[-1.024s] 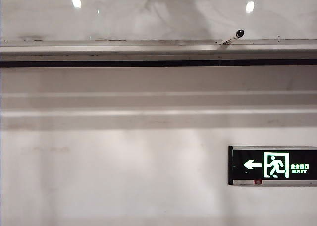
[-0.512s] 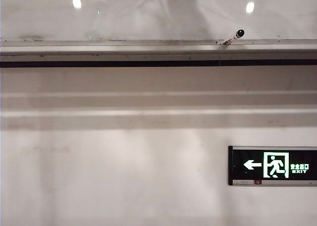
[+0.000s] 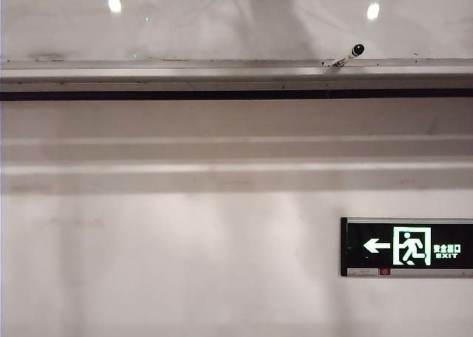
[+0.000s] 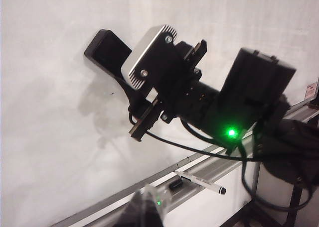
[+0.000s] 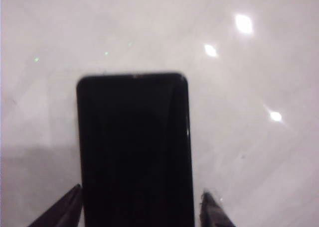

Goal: Wipe the whiteboard clean using the black magnetic whiteboard eraser attached to the whiteboard.

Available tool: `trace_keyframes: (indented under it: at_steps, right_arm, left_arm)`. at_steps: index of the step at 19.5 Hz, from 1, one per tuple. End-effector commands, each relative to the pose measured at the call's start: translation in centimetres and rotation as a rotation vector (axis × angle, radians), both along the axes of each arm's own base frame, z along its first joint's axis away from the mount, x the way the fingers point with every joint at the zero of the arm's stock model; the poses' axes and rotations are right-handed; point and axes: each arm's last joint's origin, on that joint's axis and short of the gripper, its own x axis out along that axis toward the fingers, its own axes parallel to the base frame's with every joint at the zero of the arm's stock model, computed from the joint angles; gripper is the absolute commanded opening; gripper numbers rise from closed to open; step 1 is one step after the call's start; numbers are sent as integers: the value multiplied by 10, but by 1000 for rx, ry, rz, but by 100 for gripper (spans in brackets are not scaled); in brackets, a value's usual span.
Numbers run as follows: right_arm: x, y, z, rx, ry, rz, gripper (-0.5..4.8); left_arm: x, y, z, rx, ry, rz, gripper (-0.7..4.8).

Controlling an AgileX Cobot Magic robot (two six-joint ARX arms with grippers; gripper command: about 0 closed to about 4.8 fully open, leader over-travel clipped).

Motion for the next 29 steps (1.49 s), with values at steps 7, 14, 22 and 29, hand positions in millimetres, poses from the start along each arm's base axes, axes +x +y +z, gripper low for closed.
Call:
trace_keyframes:
  at_steps: [7, 14, 22, 29]
  right_arm:
    - [11, -19, 1, 123, 1, -224, 175]
    - [4, -45, 18, 203, -22, -337, 175]
    - [13, -19, -24, -19, 325, -19, 174]
    - [10, 15, -54, -118, 460, 44, 174]
  left_arm:
    - [-4, 1, 3, -13, -21, -8, -6]
    - [-4, 1, 3, -12, -21, -8, -6]
    - [-4, 1, 3, -13, -21, -8, -6]
    - [-4, 1, 3, -12, -20, -8, -6]
